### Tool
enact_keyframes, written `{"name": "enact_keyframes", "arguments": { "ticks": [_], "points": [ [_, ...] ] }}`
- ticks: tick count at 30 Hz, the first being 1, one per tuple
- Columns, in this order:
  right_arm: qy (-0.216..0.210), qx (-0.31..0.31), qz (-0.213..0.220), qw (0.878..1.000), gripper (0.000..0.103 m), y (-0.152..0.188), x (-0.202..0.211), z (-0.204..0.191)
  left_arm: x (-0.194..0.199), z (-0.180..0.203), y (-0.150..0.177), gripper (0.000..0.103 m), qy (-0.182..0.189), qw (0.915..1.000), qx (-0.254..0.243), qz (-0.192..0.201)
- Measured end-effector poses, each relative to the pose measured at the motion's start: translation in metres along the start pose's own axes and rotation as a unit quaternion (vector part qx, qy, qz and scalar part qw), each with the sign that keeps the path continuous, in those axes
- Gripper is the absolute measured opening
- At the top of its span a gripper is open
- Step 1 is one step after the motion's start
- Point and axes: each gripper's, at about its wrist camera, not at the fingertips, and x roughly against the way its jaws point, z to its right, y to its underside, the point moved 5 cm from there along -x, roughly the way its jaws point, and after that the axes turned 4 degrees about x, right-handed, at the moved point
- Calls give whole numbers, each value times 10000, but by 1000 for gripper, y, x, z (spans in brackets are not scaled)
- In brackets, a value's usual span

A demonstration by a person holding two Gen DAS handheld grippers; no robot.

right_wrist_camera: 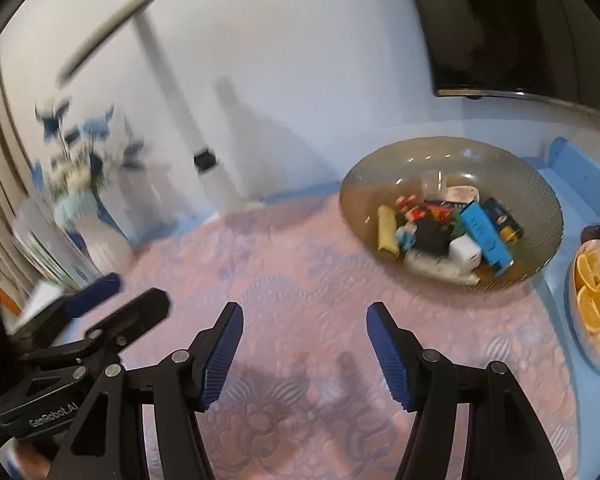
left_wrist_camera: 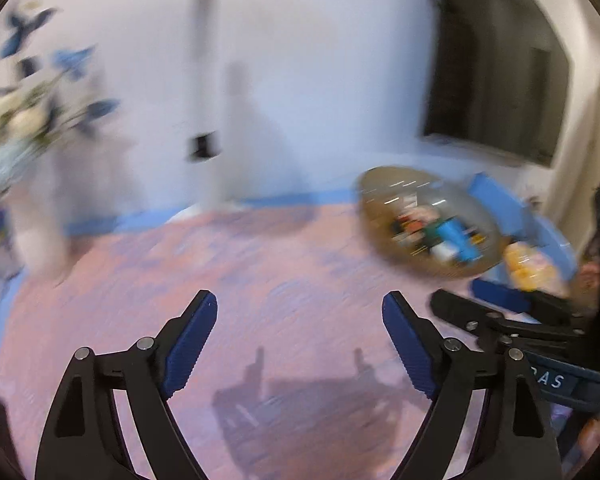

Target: Organize rigid objects

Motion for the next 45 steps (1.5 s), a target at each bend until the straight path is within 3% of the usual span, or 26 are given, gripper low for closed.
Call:
{"name": "enact_keyframes", "arguments": {
  "ticks": [2,5,8,11,13,16,20,30,45],
  "points": [
    [261,306,-61,9992,63,17,-10,-19,-4,-23,20,84,-311,9994,90,-124],
    [389,617,67,9973,63,38,-23,-46,-6,-54,46,84,-77,9980,538,-325],
    [324,625,128,9974,64,51,-34,-59,-8,-81,66,84,-451,9957,790,-195],
    [448,644,211,9967,73,62,-40,-59,-12,-95,76,84,-666,9938,869,-191],
    [602,706,136,9956,76,63,-42,-59,-9,-96,71,85,-525,9941,945,-18],
    [637,540,130,9964,85,62,-42,-52,-9,-97,72,92,-697,9934,908,35],
    [684,385,39,9969,85,62,-45,-45,-5,-93,76,92,-873,9937,700,74],
    [727,677,-5,9950,89,63,-47,-53,1,-84,76,97,-1061,9932,448,148],
    [714,582,-25,9957,90,62,-46,-49,1,-81,77,98,-1173,9923,368,127]
  ]
}}
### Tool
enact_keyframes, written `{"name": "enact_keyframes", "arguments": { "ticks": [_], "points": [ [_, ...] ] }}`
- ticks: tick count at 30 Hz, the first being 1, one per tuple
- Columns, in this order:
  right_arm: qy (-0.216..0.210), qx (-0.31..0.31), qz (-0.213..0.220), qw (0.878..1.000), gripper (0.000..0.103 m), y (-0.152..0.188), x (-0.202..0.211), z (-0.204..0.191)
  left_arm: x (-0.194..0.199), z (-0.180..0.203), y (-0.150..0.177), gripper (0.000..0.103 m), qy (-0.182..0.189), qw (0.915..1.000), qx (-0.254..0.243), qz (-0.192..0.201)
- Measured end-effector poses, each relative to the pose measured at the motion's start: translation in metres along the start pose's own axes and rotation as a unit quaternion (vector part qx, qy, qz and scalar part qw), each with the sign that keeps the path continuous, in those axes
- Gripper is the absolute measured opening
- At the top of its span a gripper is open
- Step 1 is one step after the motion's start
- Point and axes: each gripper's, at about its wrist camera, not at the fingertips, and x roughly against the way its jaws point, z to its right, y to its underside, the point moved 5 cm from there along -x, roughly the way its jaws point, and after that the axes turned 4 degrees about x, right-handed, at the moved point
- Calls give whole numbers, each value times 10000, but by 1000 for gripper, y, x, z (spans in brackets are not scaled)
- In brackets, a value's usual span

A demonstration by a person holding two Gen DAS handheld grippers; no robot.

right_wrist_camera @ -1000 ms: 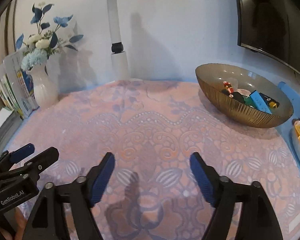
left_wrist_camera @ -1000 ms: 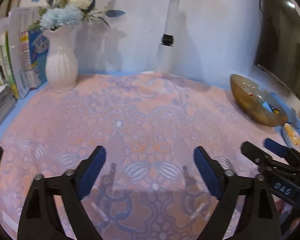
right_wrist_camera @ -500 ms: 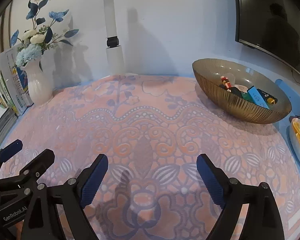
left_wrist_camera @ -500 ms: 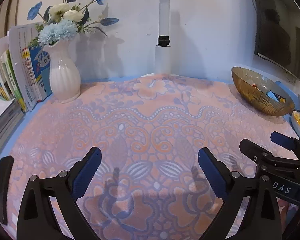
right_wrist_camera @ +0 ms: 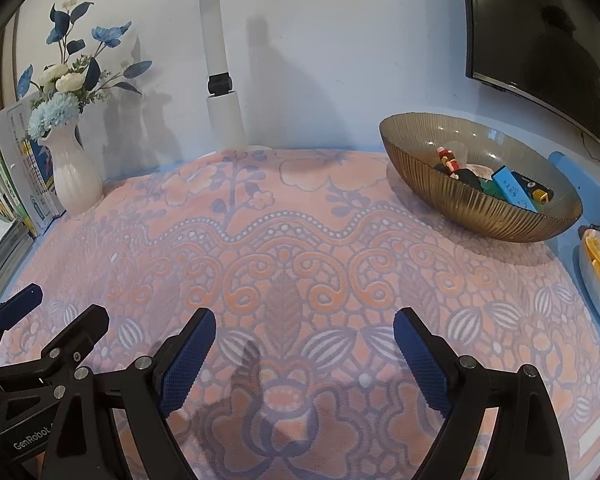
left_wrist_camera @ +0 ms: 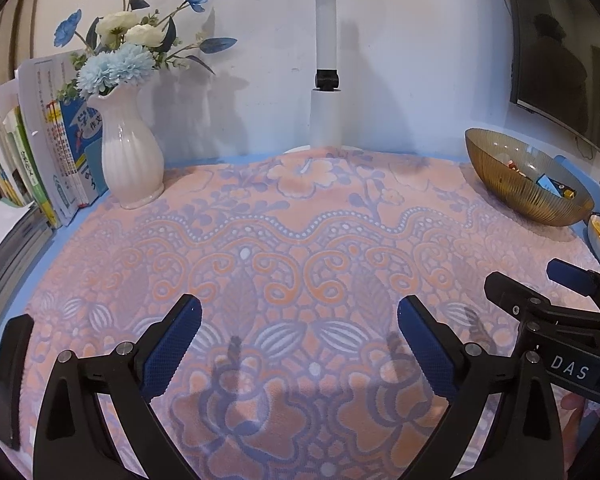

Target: Organize rigid objects

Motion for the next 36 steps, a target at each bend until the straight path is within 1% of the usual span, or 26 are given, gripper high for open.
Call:
{"name": "enact_keyframes", "arguments": {
  "ticks": [5,13,24,26,27,28,29,30,31,33,35,36],
  "points": [
    [-49,-33,-46,10000,93,0,-2,3,1,1,1,99,-25,10000,-39,20],
    [-22,49,-33,10000,94,0,-2,2,2,2,1,99,-142,9998,-86,61],
    [-48,24,-161,9999,94,1,-7,4,-4,1,2,99,-161,9998,-85,-92],
    [36,-15,-344,9994,94,1,-12,5,-8,1,3,99,-203,9995,-79,-234],
    [200,-148,-574,9980,94,1,-15,10,-12,0,4,99,-328,9988,-78,-352],
    [196,-344,-770,9962,94,0,-18,14,-17,-1,4,99,-433,9978,-86,-486],
    [101,-495,-889,9948,94,-2,-19,16,-23,-2,5,99,-532,9962,-84,-687],
    [-138,-735,-1041,9917,94,-6,-21,20,-31,-4,6,99,-618,9934,-70,-966],
    [-241,-812,-1112,9902,94,-9,-22,22,-39,-6,7,99,-611,9911,-55,-1182],
    [-270,-775,-1277,9884,94,-15,-29,24,-45,-9,5,99,-627,9897,-61,-1284],
    [-270,-562,-1456,9874,94,-19,-39,23,-50,-15,1,99,-729,9877,-100,-1378],
    [-302,-495,-1517,9867,94,-19,-43,22,-55,-20,-1,99,-678,9863,-101,-1503]
  ]
}}
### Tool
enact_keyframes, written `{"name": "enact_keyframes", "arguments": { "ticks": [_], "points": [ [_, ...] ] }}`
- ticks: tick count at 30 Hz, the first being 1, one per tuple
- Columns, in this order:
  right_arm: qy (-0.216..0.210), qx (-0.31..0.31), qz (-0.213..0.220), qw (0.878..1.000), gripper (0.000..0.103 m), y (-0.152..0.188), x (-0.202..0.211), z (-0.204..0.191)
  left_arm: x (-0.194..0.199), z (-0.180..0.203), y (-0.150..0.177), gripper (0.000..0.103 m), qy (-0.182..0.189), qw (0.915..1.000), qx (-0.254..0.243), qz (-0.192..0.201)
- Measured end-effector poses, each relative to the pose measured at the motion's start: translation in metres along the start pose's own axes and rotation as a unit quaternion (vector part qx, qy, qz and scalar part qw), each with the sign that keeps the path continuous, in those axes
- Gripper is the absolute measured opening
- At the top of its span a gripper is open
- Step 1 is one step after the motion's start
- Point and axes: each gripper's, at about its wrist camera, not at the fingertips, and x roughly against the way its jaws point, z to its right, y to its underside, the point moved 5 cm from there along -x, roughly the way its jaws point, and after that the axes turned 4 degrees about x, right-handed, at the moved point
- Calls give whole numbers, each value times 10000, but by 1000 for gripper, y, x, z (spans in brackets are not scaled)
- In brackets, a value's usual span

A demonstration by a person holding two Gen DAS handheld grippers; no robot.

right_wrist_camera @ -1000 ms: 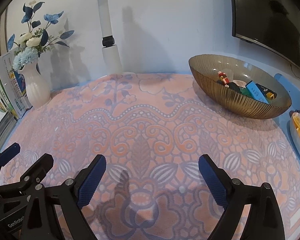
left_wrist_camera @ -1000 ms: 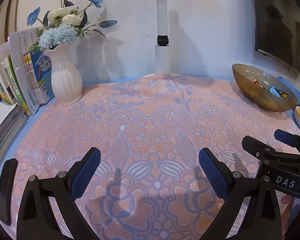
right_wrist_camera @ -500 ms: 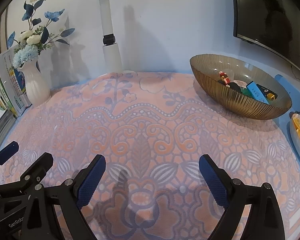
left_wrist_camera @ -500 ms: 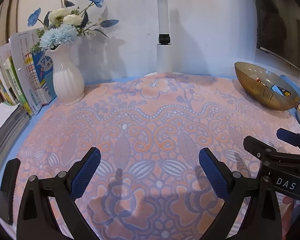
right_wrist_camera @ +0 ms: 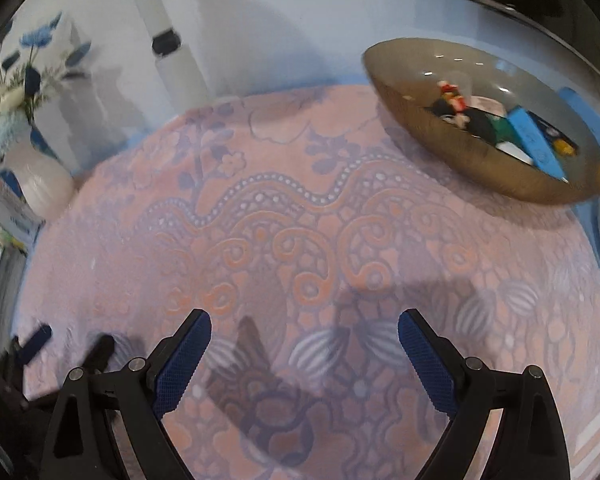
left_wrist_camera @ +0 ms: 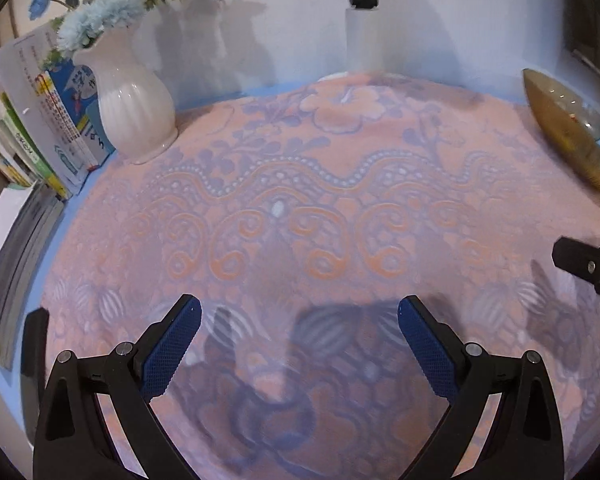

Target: Organize rigid objects

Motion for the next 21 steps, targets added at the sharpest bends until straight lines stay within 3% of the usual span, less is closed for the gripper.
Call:
{"name": "enact_keyframes", "arguments": {
  "ticks": [2,5,7,9,12,15,17,19,21],
  "points": [
    [-65,127,-151,9998,94,-1,-11,-2,-6,-8,-8,99,161,9997,110,-161],
    [-45,287,-158,9995,94,-5,-23,-7,-16,-21,-19,99,108,9993,347,-85],
    [266,540,-11,9982,94,-8,-27,-11,-31,-23,-18,101,42,9994,300,-149],
    [658,953,92,9932,100,-8,-33,-16,-27,-24,-16,100,107,9993,361,69],
    [864,1124,282,9895,101,-5,-28,-19,-22,-14,-15,102,-17,9998,-65,182],
    [727,553,247,9955,103,1,-29,-10,-16,-6,-12,102,-391,9977,-388,391],
    [614,353,235,9972,103,1,-29,-5,-9,5,-8,102,-849,9915,-719,673],
    [726,519,279,9956,103,2,-28,-9,-5,19,-7,102,-1366,9795,-1173,905],
    [684,494,269,9961,103,2,-28,-9,-3,29,-6,102,-1611,9673,-1610,1114]
  ]
}}
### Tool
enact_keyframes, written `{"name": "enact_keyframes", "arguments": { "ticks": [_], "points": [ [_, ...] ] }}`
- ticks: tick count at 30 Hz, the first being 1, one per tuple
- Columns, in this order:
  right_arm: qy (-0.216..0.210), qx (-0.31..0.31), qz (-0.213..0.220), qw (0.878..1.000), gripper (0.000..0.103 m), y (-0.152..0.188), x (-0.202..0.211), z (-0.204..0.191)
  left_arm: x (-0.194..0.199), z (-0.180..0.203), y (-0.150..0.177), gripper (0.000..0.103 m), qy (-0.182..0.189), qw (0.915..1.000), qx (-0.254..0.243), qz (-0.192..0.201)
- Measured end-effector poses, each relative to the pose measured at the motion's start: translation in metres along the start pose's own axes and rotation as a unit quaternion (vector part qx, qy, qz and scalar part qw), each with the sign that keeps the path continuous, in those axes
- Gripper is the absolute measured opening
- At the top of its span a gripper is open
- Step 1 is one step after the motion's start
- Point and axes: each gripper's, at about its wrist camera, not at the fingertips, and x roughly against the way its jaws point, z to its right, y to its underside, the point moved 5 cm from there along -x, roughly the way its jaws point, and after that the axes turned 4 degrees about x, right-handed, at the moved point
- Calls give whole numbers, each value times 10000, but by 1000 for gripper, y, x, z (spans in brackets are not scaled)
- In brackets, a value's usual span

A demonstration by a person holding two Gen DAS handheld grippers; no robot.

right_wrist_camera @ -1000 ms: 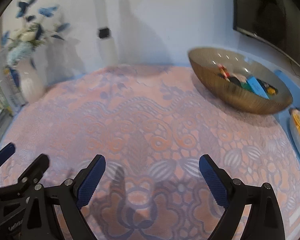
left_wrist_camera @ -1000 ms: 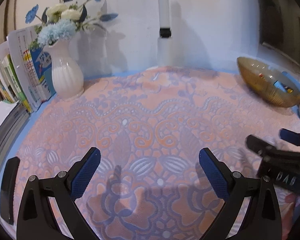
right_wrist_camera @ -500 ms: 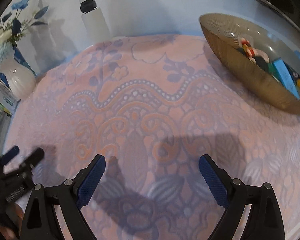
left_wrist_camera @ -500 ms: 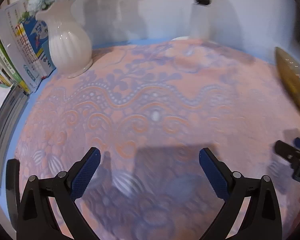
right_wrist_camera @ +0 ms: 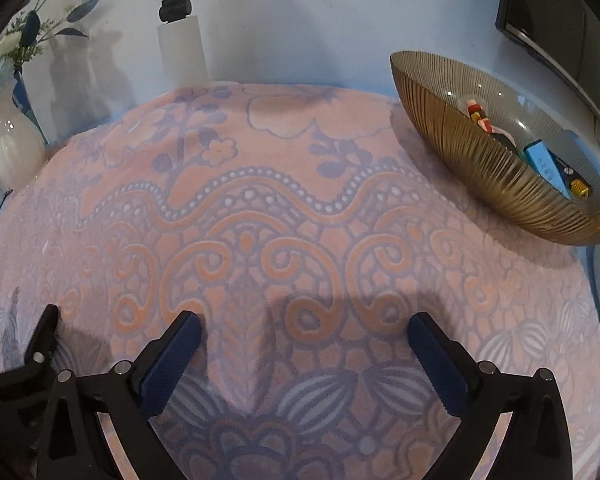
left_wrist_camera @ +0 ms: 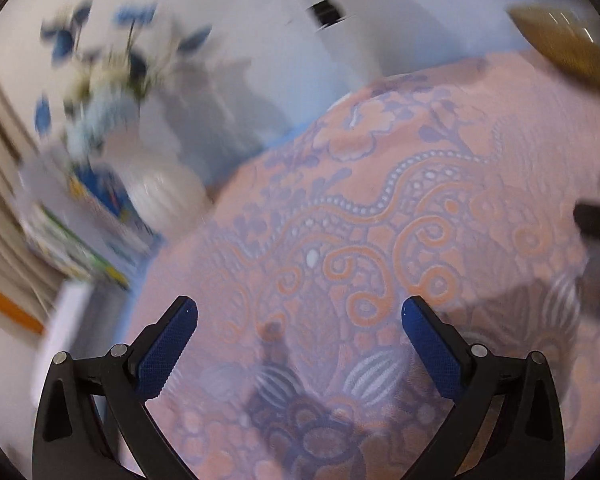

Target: Organize rigid objects

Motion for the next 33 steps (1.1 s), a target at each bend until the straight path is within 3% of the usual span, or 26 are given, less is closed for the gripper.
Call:
{"name": "enact_keyframes", "arguments": {
  "ticks": [3,7,8,10,12,13,17,20,33],
  "points": [
    [-62,120,-29,9999,103,-1,-1,0,-3,0,-3,102,220,9996,-129,89],
    [-95,106,4,9999,103,-1,-2,0,-16,-16,-2,102,881,9942,532,-316],
    [-88,103,8,9999,103,-1,-2,-1,-22,-20,0,102,1085,9896,804,-494],
    [-85,99,10,9999,103,-2,-2,-1,-35,-31,6,102,1543,9720,1515,-918],
    [-70,96,23,9999,103,-2,-1,-1,-43,-36,15,103,1907,9526,2076,-1147],
    [-51,104,41,9999,103,-2,-1,-2,-43,-38,17,103,2004,9483,2185,-1135],
    [-46,94,152,9998,103,0,2,-1,-39,-32,20,103,1908,9552,2008,-1046],
    [-88,53,192,9998,103,0,2,1,-41,-33,22,103,2011,9508,2101,-1065],
    [-93,48,192,9998,103,0,3,1,-38,-35,21,103,2045,9491,2145,-1066]
  ]
}}
